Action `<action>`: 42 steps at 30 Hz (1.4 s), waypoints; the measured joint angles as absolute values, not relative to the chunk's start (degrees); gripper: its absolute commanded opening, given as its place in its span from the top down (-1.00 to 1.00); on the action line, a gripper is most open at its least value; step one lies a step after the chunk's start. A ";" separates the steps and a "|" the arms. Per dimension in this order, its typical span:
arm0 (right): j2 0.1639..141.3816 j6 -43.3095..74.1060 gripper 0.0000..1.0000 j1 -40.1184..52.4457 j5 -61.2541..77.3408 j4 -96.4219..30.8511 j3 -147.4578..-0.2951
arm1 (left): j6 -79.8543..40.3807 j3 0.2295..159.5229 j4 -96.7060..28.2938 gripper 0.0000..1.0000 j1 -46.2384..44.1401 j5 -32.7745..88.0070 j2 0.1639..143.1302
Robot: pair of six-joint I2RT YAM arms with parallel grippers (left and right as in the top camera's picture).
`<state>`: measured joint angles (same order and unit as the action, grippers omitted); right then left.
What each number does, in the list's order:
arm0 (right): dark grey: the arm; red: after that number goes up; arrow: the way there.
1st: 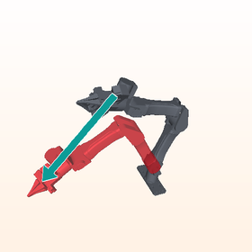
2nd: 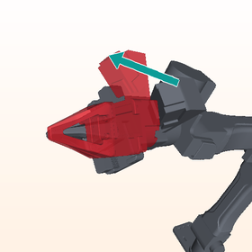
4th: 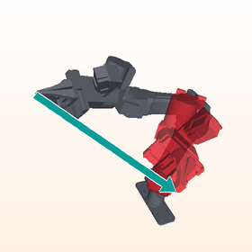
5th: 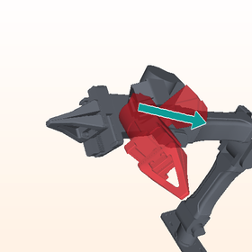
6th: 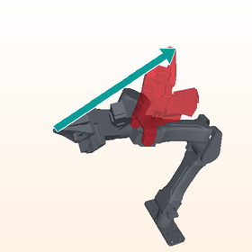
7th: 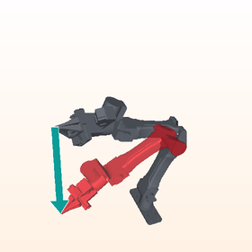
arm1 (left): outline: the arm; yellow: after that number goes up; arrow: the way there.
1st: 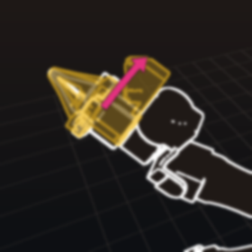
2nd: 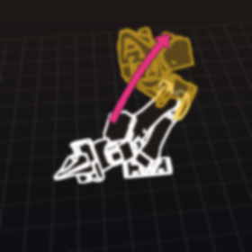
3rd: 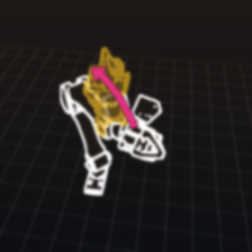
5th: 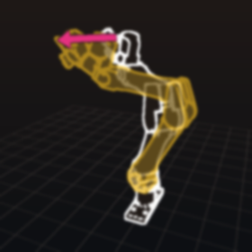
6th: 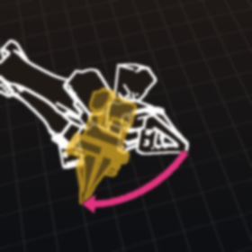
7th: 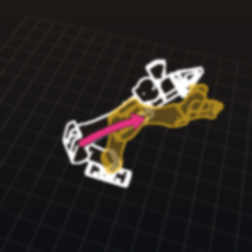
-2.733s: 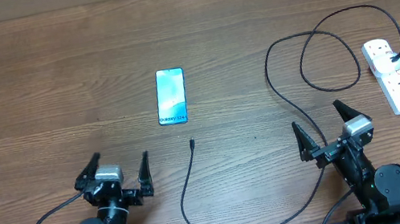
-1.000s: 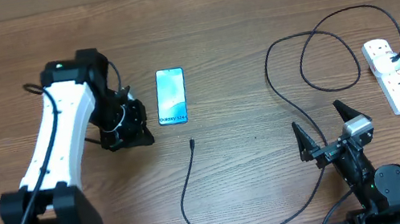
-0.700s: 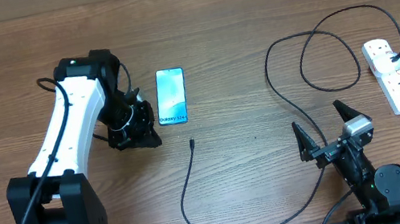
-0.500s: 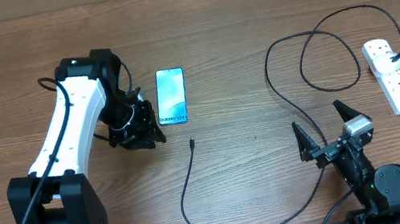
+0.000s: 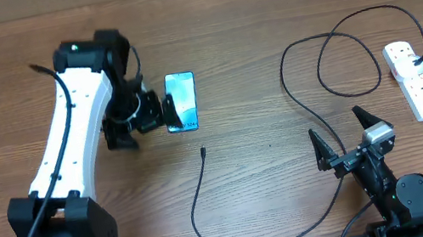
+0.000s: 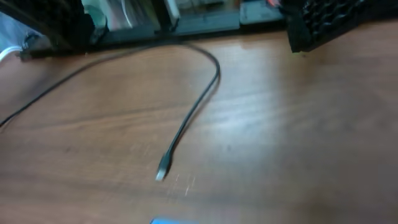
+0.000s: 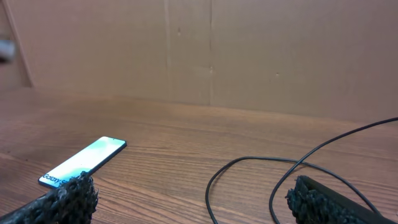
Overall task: Plug charger to phone and switch on socket
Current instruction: 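Move the left gripper forward over the Galaxy phone, then lower the left gripper and grasp the phone's bottom edge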
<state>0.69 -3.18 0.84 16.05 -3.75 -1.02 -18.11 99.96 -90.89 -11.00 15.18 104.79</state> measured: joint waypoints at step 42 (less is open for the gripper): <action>0.69 -3.20 -1.00 0.84 16.03 -3.75 -1.02 | -25.19 71.81 -38.00 -0.99 -20.93 -2.42 104.81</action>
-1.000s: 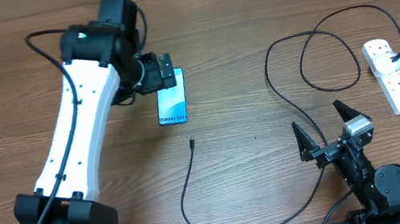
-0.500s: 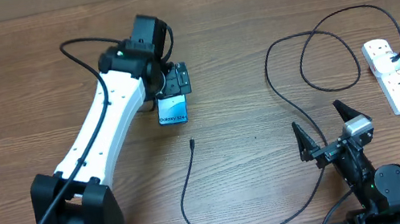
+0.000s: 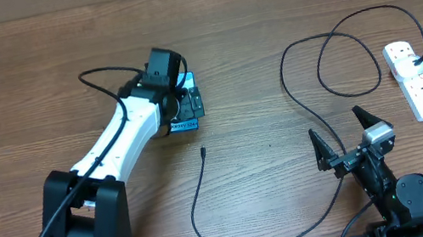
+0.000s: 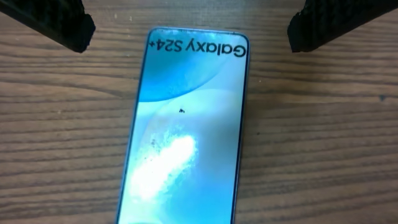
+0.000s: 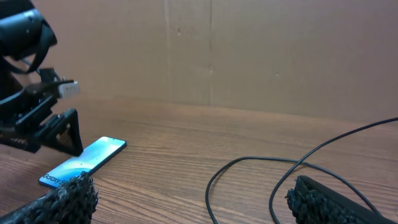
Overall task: Plug charger to phone and switch on socket
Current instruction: 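Lower the left gripper and grasp the phone's bottom edge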
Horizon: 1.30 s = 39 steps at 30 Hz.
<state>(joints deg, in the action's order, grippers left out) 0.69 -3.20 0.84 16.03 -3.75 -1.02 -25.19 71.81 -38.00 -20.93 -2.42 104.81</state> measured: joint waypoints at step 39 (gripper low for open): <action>0.69 -3.20 -1.00 0.84 16.03 -3.75 -1.02 | -25.15 67.33 -30.13 -1.00 -21.04 -6.11 110.98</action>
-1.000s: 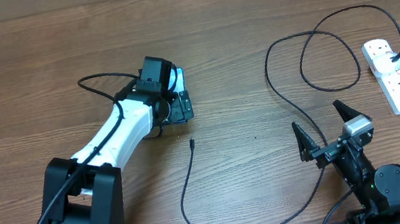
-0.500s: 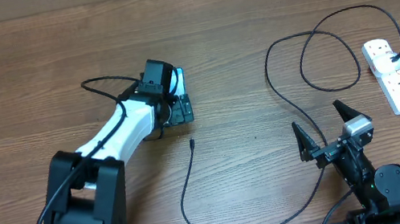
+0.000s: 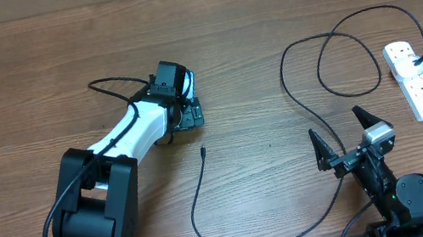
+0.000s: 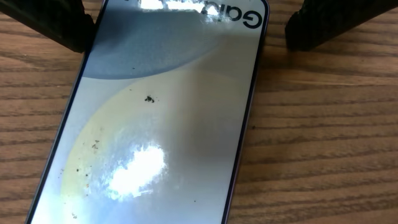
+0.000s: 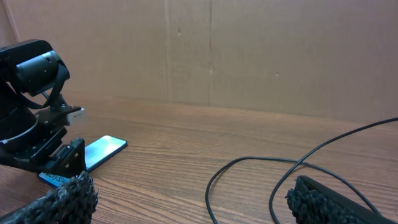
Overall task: Plug charger to phone and switch on socket
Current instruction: 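Lower the left gripper and grasp the phone's bottom edge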
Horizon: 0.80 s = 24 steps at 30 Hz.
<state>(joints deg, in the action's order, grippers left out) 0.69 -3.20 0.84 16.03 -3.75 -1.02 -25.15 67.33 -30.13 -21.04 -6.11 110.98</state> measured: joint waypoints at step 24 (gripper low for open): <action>0.69 -3.22 -0.99 0.84 16.05 -3.73 -1.02 | -23.79 68.66 -28.91 -0.42 -20.53 -3.07 111.92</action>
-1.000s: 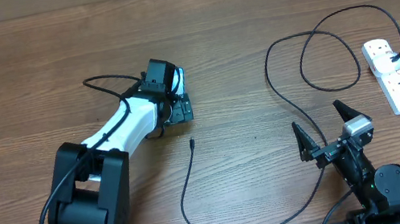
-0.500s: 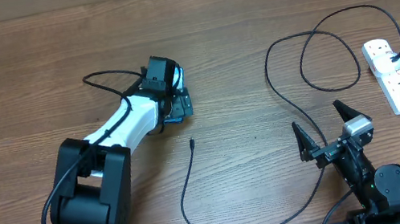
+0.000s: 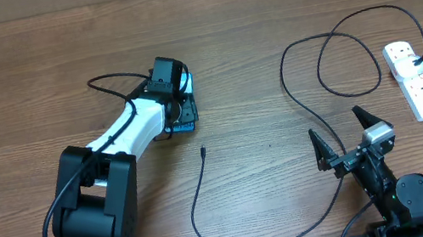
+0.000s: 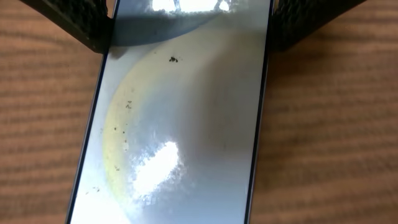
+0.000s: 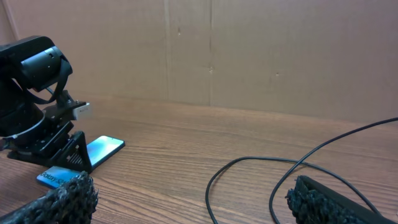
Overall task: Plug charger to phone and switch on socket
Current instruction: 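Lower the left gripper and grasp the phone's bottom edge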
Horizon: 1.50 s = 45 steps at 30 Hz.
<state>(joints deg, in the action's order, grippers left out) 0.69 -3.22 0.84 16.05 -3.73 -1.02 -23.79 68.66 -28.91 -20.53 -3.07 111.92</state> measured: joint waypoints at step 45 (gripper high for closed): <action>0.69 -3.20 -1.00 0.84 16.03 -3.75 -1.02 | -14.76 79.37 -50.39 -0.70 -21.02 3.27 115.44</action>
